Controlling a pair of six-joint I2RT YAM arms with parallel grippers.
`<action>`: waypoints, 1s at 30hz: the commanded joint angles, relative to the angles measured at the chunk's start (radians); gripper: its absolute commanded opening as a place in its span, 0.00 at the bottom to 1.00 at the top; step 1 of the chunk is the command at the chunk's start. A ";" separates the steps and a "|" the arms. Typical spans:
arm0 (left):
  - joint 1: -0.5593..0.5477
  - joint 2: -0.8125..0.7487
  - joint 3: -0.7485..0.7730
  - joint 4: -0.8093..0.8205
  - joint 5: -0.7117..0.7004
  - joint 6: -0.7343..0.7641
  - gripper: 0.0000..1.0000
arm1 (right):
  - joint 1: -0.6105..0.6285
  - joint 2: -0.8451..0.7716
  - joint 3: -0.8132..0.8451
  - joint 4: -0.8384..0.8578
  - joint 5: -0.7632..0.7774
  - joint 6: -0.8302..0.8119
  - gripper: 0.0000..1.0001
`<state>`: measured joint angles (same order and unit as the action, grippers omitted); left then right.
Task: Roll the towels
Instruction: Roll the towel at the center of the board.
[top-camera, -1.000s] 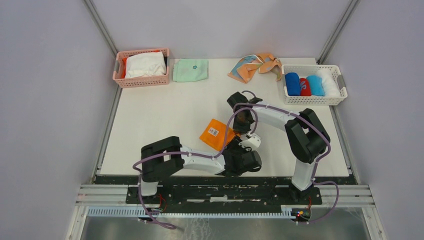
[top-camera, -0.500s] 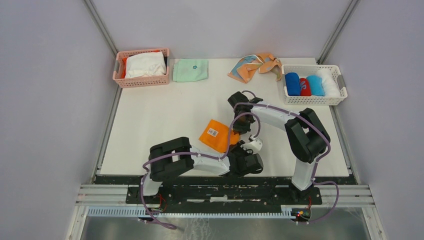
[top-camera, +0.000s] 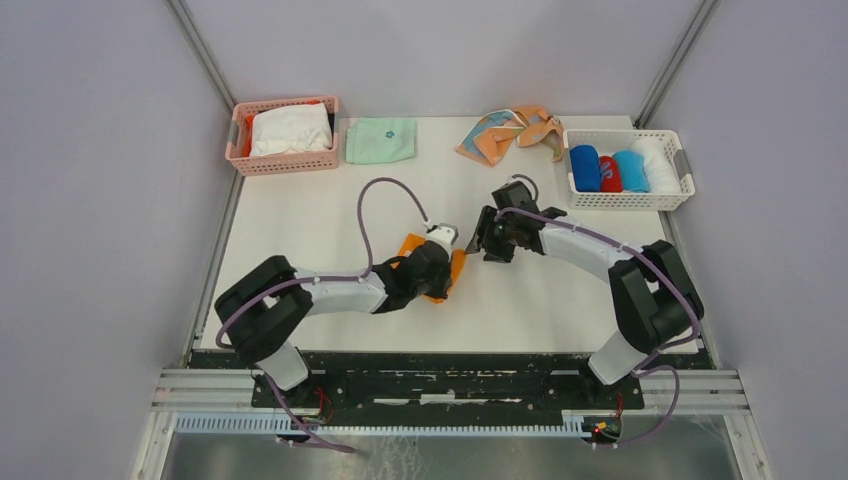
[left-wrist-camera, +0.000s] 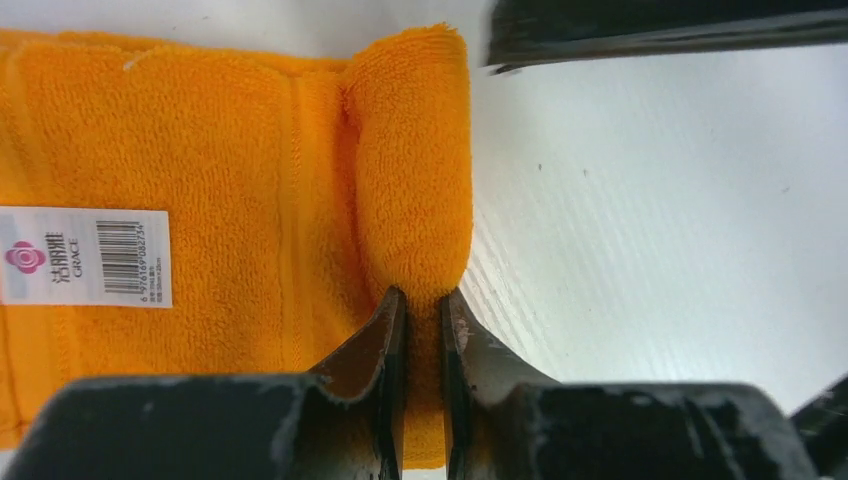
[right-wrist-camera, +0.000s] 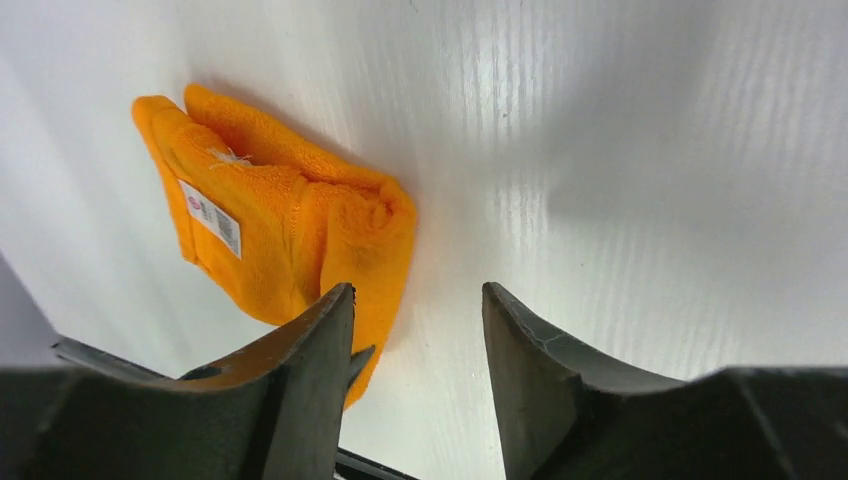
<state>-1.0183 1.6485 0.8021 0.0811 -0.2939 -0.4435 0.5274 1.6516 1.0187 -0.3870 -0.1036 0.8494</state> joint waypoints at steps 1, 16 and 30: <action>0.134 -0.024 -0.098 0.146 0.405 -0.180 0.13 | -0.041 -0.091 -0.069 0.179 -0.096 0.044 0.61; 0.483 0.196 -0.426 0.892 0.862 -0.778 0.13 | -0.039 0.033 -0.180 0.543 -0.285 0.143 0.71; 0.515 0.229 -0.412 0.784 0.863 -0.777 0.15 | 0.005 0.232 -0.157 0.564 -0.235 0.127 0.57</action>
<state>-0.5076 1.8561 0.3901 0.9939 0.5785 -1.2125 0.5201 1.8214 0.8478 0.2092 -0.3954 1.0019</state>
